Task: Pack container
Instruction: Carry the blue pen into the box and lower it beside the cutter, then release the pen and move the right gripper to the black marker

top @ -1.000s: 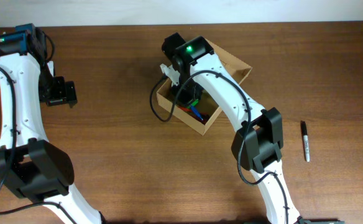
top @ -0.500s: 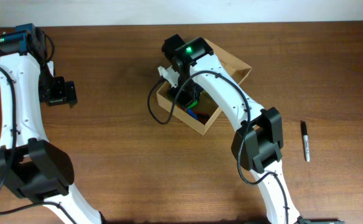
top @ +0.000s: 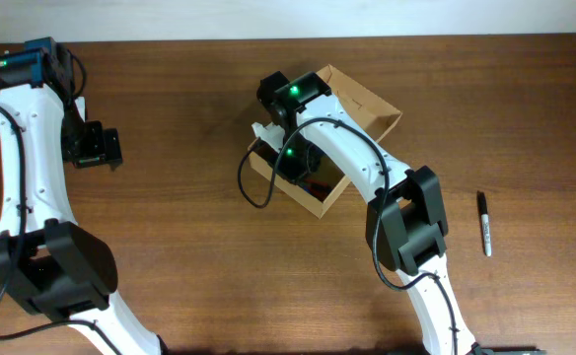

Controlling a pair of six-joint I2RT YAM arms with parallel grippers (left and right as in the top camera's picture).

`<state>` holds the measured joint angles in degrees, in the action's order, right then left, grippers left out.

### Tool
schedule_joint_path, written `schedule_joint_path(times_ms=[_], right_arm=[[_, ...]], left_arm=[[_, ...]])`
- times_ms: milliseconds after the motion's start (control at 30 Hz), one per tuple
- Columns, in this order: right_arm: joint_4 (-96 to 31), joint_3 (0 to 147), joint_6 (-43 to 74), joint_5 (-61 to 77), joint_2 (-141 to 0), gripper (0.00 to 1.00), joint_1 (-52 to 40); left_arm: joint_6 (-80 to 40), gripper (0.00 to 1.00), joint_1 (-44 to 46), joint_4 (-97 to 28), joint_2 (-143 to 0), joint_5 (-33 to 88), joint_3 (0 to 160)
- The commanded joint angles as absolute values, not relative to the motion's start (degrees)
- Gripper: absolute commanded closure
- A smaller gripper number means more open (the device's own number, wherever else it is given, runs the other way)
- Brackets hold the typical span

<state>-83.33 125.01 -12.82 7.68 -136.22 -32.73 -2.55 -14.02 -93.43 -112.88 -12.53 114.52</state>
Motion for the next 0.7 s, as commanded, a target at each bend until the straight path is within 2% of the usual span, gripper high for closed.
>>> schedule_joint_path(times_ms=[0,133,233,433,533,667], right_arm=[[-83.09,124.68,-13.72,7.66,-136.35,0.77,-33.45],[-82.85,125.45,-13.74,7.49,-136.22,0.69,-33.28],[-82.74,128.55,-13.69,7.29,-136.03,0.67,-33.26],[-89.06,145.60,-11.92,3.40,-134.30,0.64,-33.26],[-91.29,150.87,-10.41,-2.35,-130.63,0.64,-32.77],[-93.06,149.45,-10.00,-5.23,-120.22,0.64,-29.43]], left_arm=[[-1.67,0.00,-14.41,-93.45,-112.64,-13.13,114.26],[-1.67,0.00,-14.41,-93.45,-112.64,-13.13,114.26],[-1.67,0.00,-14.41,-93.45,-112.64,-13.13,114.26],[-1.67,0.00,-14.41,-93.45,-112.64,-13.13,114.26],[-1.67,0.00,-14.41,-93.45,-112.64,-13.13,114.26],[-1.67,0.00,-14.41,-93.45,-112.64,-13.13,114.26]])
